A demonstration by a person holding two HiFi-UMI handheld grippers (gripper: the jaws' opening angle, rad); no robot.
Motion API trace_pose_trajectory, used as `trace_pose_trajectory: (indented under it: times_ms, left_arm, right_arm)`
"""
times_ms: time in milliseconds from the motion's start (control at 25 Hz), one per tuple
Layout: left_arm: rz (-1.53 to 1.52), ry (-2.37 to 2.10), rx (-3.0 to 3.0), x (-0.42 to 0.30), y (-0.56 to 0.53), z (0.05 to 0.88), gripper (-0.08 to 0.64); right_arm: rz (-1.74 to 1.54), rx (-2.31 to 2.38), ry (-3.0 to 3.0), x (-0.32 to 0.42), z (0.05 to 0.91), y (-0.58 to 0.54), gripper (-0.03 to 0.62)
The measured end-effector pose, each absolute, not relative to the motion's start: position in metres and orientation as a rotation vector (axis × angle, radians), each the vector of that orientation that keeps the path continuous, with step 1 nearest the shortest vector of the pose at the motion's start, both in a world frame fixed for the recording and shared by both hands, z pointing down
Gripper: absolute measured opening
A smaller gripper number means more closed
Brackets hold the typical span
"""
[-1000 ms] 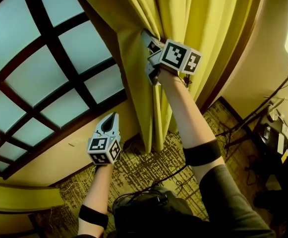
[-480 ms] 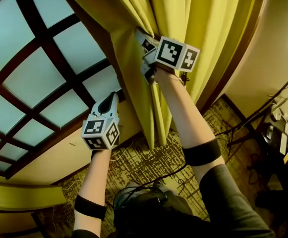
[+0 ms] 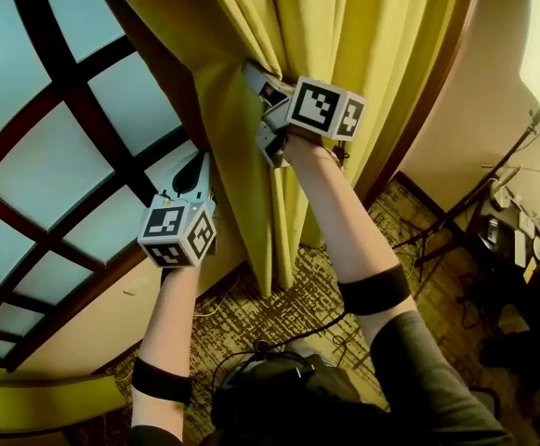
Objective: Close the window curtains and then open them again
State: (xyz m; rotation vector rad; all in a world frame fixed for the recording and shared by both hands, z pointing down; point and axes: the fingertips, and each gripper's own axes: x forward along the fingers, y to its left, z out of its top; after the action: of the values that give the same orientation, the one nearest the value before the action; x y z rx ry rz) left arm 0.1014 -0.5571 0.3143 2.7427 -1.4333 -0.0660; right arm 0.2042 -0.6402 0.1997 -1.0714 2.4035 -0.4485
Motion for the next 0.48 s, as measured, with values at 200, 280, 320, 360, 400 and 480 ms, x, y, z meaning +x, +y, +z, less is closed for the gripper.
trace_pose_trajectory:
  times_ms: [200, 280, 320, 360, 400, 480]
  left_arm:
    - [-0.076, -1.388, 2.763, 0.098, -0.561, 0.322, 0.003]
    - [-0.08, -1.377, 2.768, 0.099, -0.563, 0.32, 0.003]
    - [-0.083, -1.375, 2.769, 0.098, -0.565, 0.319, 0.003]
    - [-0.086, -1.376, 2.769, 0.098, -0.567, 0.318, 0.003]
    - [-0.087, -1.378, 2.771, 0.098, -0.57, 0.317, 0.003]
    - [-0.086, -1.383, 2.778, 0.101, -0.573, 0.314, 0.003]
  right_arm:
    - [-0.453, -1.081, 2.378, 0.2, 0.203, -0.641, 0.044]
    - [-0.458, -1.082, 2.376, 0.2, 0.204, -0.642, 0.044]
    - [-0.453, -1.083, 2.381, 0.2, 0.204, -0.643, 0.044]
    - [-0.449, -1.083, 2.385, 0.199, 0.203, -0.643, 0.046]
    - [-0.448, -1.08, 2.386, 0.199, 0.203, -0.644, 0.046]
    - [-0.442, -1.074, 2.388, 0.201, 0.201, -0.644, 0.046]
